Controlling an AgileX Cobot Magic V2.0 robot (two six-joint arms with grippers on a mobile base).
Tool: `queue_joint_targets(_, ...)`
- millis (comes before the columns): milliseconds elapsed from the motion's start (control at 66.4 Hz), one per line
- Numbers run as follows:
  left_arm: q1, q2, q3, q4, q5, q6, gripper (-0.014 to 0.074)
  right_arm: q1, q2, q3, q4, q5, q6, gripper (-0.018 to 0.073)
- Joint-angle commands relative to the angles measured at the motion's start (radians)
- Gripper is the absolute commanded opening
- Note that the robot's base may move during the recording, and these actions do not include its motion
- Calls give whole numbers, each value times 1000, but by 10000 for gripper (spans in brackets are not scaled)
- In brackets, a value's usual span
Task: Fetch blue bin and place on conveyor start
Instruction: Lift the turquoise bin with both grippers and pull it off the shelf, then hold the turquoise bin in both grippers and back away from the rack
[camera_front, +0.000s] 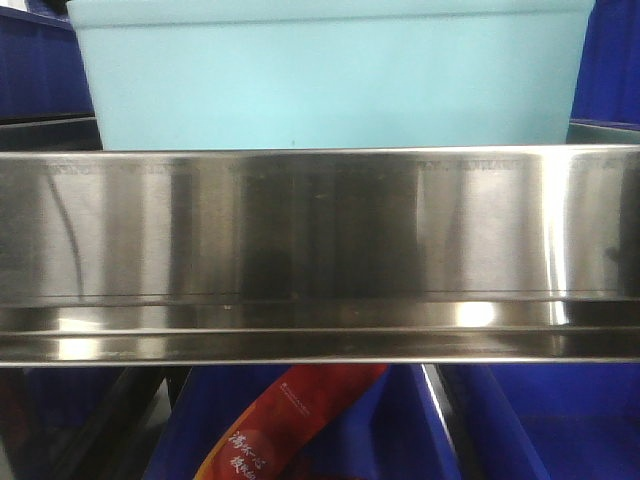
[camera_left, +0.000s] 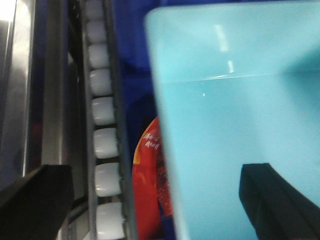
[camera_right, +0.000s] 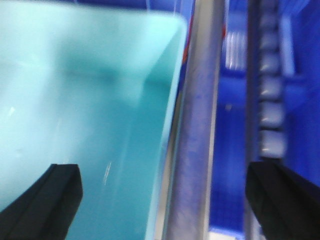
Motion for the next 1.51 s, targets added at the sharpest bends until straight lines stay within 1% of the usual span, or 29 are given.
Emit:
queue_joint_targets(0,7,25,-8,-36,-9,24,569,2,34,-10,2,-24,2,568)
queue_joint_targets(120,7,60,-8,-47,-9,29,569,2,80,-10,2,-35,2,568)
queue_joint_targets(196,7,79,-8,-55,-9,29,569,2,103,-10,2,-43,2,542)
queue_joint_targets(271,7,91,-8,-63,-6,29,564,2,118,-10,2,-47,2,473)
queue_joint_targets(346,7,90,-8,-71,0,29,521,2,125,-10,2,-47,2,345)
queue_joint_targets(407,7,90,-8,-79,3,29,433,2,126,-10,2,-47,2,206)
queue_joint_targets(437,7,90,-8,-82,3,29,369,2,126,-10,2,-47,2,130)
queue_joint_targets(467,7,90,-8,-84,3,29,275,2,126,-10,2,-47,2,52)
queue_joint_targets(482,7,90,-8,-84,3,29,255,2,126,-10,2,-47,2,14)
queue_joint_targets(497,7,90,-8,-84,5,29,213,2,126,-10,2,-47,2,-23)
queue_joint_targets(512,7,90,-8,-88,7,29,146,2,126,-10,2,-47,2,-78)
queue_joint_targets(527,7,90,-8,-88,11,29,97,2,126,-10,2,-47,2,-114)
queue_joint_targets(542,7,90,-8,-91,15,29,45,2,126,-10,2,-47,2,-148)
queue_joint_targets(557,7,90,-8,-91,20,29,-8,2,126,-10,2,-47,2,-165)
queue_joint_targets(572,7,90,-8,-91,22,29,-64,2,126,-10,2,-47,2,-165)
queue_joint_targets(602,7,90,-8,-91,22,32,-109,2,126,-10,2,-44,2,-157)
queue_joint_targets(828,7,48,-8,-91,50,32,-111,2,79,-10,2,-7,2,-153)
queue_joint_targets(1100,5,-128,-8,-102,32,32,-111,4,-99,-10,2,-7,2,-153)
queue_joint_targets(1310,-36,-259,-8,-102,-15,32,-111,4,-236,-10,11,-16,2,-153)
queue_joint_targets(1491,-69,-287,-8,-95,-70,32,-111,4,-278,-10,14,-38,2,-153)
